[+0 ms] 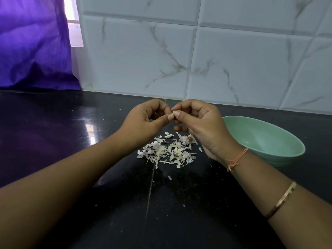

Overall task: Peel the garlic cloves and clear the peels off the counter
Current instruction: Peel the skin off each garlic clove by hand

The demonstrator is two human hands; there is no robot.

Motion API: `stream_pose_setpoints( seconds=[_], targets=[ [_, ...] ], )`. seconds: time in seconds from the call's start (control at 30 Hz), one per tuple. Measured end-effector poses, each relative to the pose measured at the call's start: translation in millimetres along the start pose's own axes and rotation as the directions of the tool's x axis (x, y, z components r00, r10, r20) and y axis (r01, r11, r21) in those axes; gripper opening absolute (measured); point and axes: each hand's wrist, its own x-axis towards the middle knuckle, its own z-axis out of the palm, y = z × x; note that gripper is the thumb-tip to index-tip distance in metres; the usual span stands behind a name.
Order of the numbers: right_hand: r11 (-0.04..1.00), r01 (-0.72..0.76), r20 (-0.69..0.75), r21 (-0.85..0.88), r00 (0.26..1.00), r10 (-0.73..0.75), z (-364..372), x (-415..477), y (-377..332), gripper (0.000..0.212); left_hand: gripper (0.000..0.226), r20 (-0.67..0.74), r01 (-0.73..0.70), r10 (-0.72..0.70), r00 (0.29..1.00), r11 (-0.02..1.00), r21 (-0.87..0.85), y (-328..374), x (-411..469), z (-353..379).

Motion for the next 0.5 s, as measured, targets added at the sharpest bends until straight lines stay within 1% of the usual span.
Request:
stream_pose_setpoints(
  seconds=[0.07,0.13,0.23,0.3,0.4,0.47,0.5],
  targets=[
    [1.000,-0.005,-0.005,0.000,1.000,0.005,0.4,0.2,0.2,0.011,0.011,0.015,0.030,-0.030,0.999,0.999,-0.030,1.5,-0.7,0.5],
    [1.000,-0.010,-0.008,0.006,1.000,0.010,0.8,0.6,0.1,0.013,0.012,0.035,0.090,-0.086,0.996,0.988,-0.126,2.7,-1.1,0.8],
    [1.000,-0.017,-0.016,0.022,1.000,0.017,1.1,1.0,-0.6,0.015,0.017,0.071,0.222,-0.210,0.975,0.920,-0.324,3.1,-0.1,0.6],
    [0.998,-0.037,-0.033,0.042,0.999,0.038,1.4,1.0,-1.2,0.014,0.017,0.072,0.247,-0.237,0.969,0.895,-0.370,3.0,0.4,0.3],
    [0.987,-0.086,-0.046,0.134,0.995,0.092,1.6,1.7,-2.1,0.013,0.013,0.053,0.174,-0.166,0.985,0.921,-0.348,2.4,0.0,1.2],
    [0.967,-0.127,-0.046,0.223,0.989,0.140,0.7,2.7,-3.3,0.014,0.014,0.059,0.068,-0.055,0.997,0.966,-0.250,1.3,-0.4,1.2],
    [0.954,-0.147,-0.040,0.260,0.986,0.163,0.0,3.1,-4.1,0.014,0.017,0.063,-0.004,0.015,0.998,0.985,-0.170,0.7,-0.4,0.8]
  ],
)
